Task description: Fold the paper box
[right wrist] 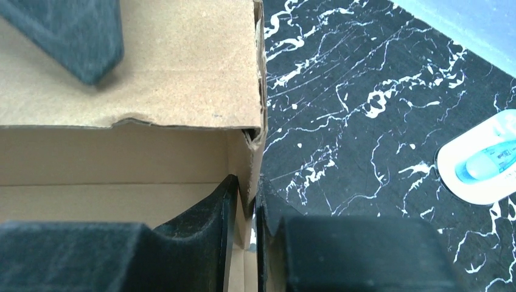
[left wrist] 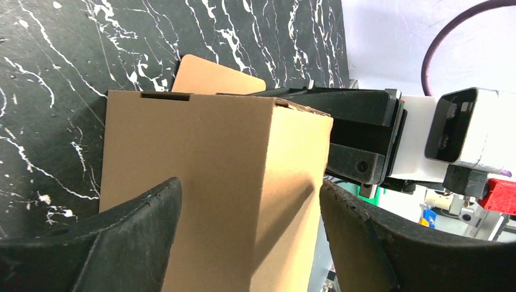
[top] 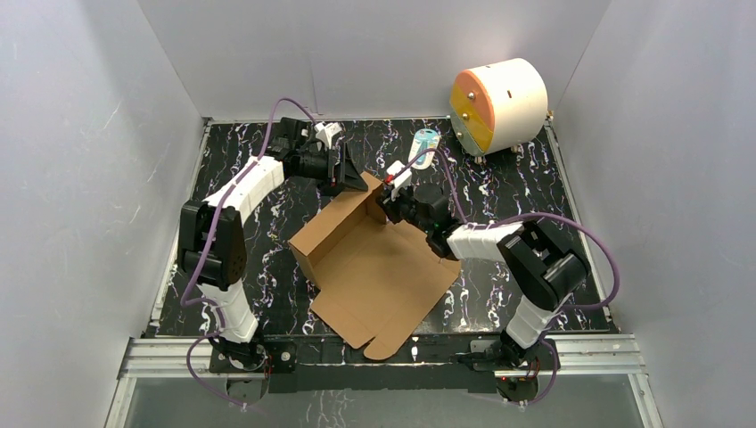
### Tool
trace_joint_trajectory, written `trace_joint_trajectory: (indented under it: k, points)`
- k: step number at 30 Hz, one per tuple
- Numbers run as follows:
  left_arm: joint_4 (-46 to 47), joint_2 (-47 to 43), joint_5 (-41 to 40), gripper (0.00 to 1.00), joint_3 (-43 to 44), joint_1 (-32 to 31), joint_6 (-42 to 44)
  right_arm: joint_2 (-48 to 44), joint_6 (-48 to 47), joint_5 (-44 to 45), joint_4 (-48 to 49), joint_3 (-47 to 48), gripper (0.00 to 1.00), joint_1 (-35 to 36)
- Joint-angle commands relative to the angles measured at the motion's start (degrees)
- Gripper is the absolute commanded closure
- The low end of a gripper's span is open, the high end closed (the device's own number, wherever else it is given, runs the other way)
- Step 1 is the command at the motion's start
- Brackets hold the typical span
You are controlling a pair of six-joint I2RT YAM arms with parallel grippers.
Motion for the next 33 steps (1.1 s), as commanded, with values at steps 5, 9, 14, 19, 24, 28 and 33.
trace_joint_trajectory:
  k: [5, 9, 14, 19, 24, 28, 33]
  points:
    - [0.2, -0.6, 2.0, 0.22, -1.2, -0.4, -0.7, 3.1, -1.1, -0.1, 9.6, 1.2, 0.75, 0.4]
    - [0.2, -0.6, 2.3, 0.22, -1.2, -0.4, -0.7, 4.5, -1.2, 0.4, 10.1, 2.1, 0.75, 0.4]
    - [0.5, -0.5, 2.9, 0.22, -1.6, -0.4, -1.0, 6.5, -0.9, 0.4, 12.3, 2.4, 0.71, 0.3]
    - [0.8, -0.7, 3.4, 0.22, -2.1, -0.4, -1.1, 8.4, -0.3, -0.1, 13.7, 3.6, 0.7, 0.4]
    - [1.0, -1.0, 3.5, 0.22, -2.5, -0.4, -1.2, 9.4, 0.9, 2.5, 13.6, 4.9, 0.78, 0.4]
    - [1.3, -1.5, 3.8, 0.22, -2.9, -0.4, -1.4, 9.9, 1.2, 6.6, 12.7, 5.7, 0.81, 0.5]
    - [1.9, -2.1, 4.6, 0.22, -3.6, -0.7, -1.8, 10.3, 0.9, 10.9, 11.5, 6.3, 0.83, 1.0]
